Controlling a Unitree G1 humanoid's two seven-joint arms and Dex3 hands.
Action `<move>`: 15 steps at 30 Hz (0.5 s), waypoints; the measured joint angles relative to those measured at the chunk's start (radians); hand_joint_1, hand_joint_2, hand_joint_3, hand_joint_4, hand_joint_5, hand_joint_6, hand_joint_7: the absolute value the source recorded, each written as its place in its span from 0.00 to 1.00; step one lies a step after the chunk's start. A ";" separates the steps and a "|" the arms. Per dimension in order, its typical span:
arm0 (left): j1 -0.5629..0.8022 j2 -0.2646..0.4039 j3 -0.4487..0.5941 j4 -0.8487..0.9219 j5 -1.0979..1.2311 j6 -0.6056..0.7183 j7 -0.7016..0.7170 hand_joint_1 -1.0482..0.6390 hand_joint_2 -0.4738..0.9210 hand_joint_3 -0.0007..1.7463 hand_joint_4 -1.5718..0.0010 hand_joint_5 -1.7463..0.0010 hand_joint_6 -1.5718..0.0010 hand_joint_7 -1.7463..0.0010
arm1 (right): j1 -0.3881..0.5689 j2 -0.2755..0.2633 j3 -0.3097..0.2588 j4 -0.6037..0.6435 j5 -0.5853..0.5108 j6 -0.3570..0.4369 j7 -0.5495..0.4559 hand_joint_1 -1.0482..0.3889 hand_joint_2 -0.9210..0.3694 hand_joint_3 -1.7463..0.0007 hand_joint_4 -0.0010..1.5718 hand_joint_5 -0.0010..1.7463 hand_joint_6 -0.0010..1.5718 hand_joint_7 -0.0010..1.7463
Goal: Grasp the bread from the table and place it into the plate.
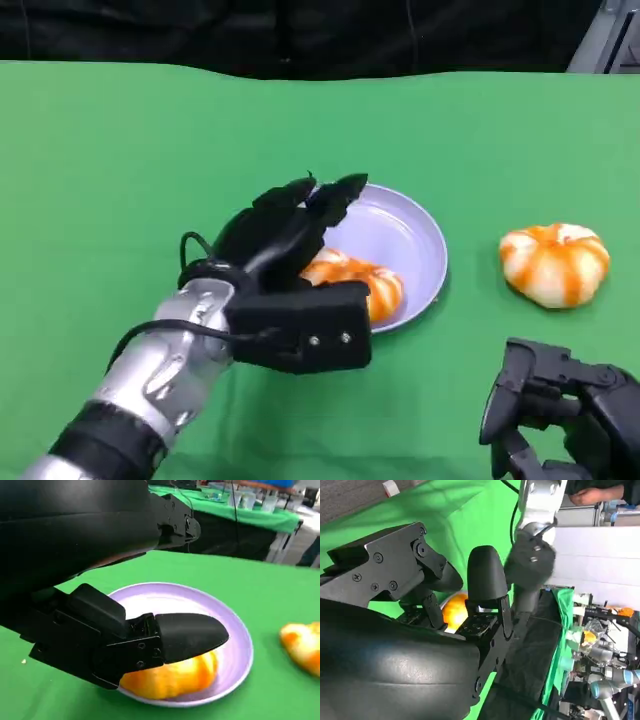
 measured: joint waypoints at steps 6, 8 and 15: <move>0.100 -0.009 0.132 -0.152 -0.206 0.000 -0.068 0.62 0.97 0.27 0.47 0.89 0.48 0.92 | -0.007 0.006 0.006 0.001 0.001 0.000 0.000 0.70 0.21 0.40 0.49 1.00 0.46 0.86; 0.166 0.002 0.199 -0.248 -0.358 0.000 -0.156 0.67 0.89 0.42 0.29 0.87 0.34 0.94 | -0.009 0.007 0.008 0.003 0.000 -0.001 -0.001 0.70 0.21 0.40 0.49 1.00 0.46 0.86; 0.407 0.088 0.382 -0.595 -0.767 0.195 -0.396 0.67 0.74 0.70 0.39 0.09 0.37 0.33 | -0.034 0.007 0.010 0.024 -0.010 -0.001 -0.006 0.71 0.21 0.41 0.48 1.00 0.46 0.86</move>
